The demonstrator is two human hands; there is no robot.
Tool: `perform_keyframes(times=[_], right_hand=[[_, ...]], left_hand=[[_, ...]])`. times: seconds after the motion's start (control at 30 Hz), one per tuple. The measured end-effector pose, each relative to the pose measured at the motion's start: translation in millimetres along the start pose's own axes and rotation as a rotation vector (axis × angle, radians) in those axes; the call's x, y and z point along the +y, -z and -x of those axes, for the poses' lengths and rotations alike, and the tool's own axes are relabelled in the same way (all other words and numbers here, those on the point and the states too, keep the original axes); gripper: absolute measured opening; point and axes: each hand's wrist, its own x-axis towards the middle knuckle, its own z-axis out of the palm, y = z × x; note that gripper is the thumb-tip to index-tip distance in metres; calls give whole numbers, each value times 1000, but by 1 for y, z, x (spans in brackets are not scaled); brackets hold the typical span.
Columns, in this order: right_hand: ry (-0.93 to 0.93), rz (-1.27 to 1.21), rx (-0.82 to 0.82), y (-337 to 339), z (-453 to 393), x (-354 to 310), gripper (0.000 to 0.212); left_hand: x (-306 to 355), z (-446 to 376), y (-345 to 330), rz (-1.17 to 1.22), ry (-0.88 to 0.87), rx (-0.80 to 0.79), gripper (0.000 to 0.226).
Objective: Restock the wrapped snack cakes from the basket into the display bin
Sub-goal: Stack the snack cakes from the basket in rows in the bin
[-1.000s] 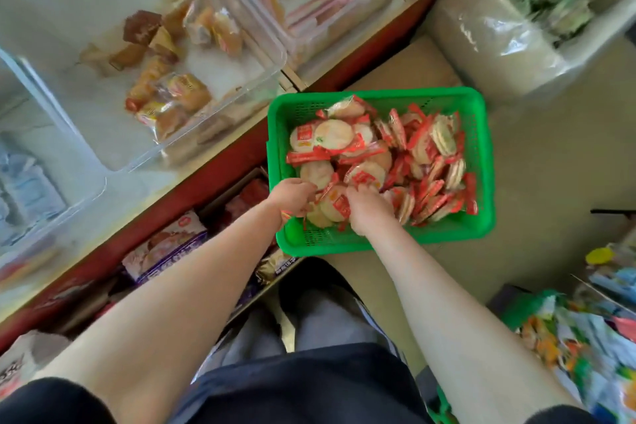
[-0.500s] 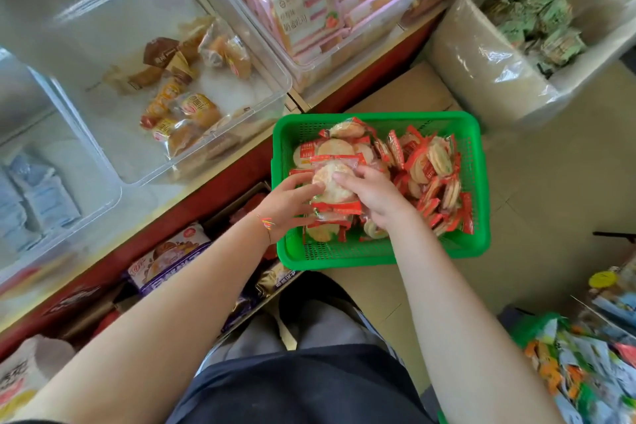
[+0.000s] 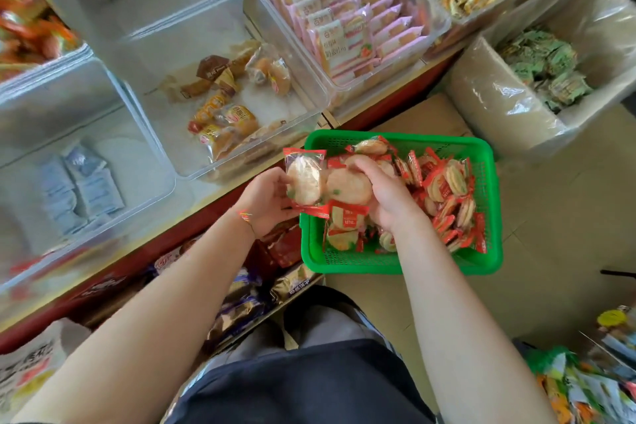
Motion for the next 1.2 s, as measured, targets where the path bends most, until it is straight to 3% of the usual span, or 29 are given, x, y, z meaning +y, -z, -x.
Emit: perform_keyframes(times=[0.1, 0.2, 0.3, 0.33, 0.47, 0.53, 0.63, 0.7, 0.77, 0.83, 0.97, 1.03, 1.17, 1.2], right_hand=[[51, 128, -115, -44, 9, -1, 14], [64, 235, -323, -109, 18, 5, 25], [86, 358, -446, -178, 24, 17, 51], [94, 372, -473, -198, 26, 22, 58], [84, 379, -541, -267, 29, 40, 69], [56, 404, -530, -296, 28, 50, 73], [55, 380, -491, -335, 26, 62, 42], [49, 384, -470, -361, 23, 68, 17], [-1, 390, -455, -384, 21, 74, 22], [-14, 431, -422, -406, 22, 82, 26], [180, 764, -283, -427, 21, 93, 23], [263, 919, -300, -427, 15, 95, 19], [279, 1110, -446, -421, 11, 92, 55], [290, 1128, -451, -418, 9, 92, 55]], left_hand=[[10, 27, 39, 46, -25, 35, 23], [15, 51, 74, -10, -138, 118, 30], [17, 79, 117, 43, -227, 176, 14], [18, 88, 136, 107, -235, 145, 17], [18, 129, 214, 346, -284, -189, 79], [17, 148, 246, 395, -305, -273, 91], [14, 171, 284, 494, -369, -321, 102], [15, 180, 303, 532, -415, -311, 94], [20, 187, 315, 518, -450, -286, 84], [23, 189, 321, 510, -441, -282, 90], [32, 187, 317, 531, -434, -193, 73], [36, 180, 315, 585, -424, -112, 59], [36, 169, 314, 555, -386, 7, 52], [36, 167, 313, 536, -373, 35, 51]])
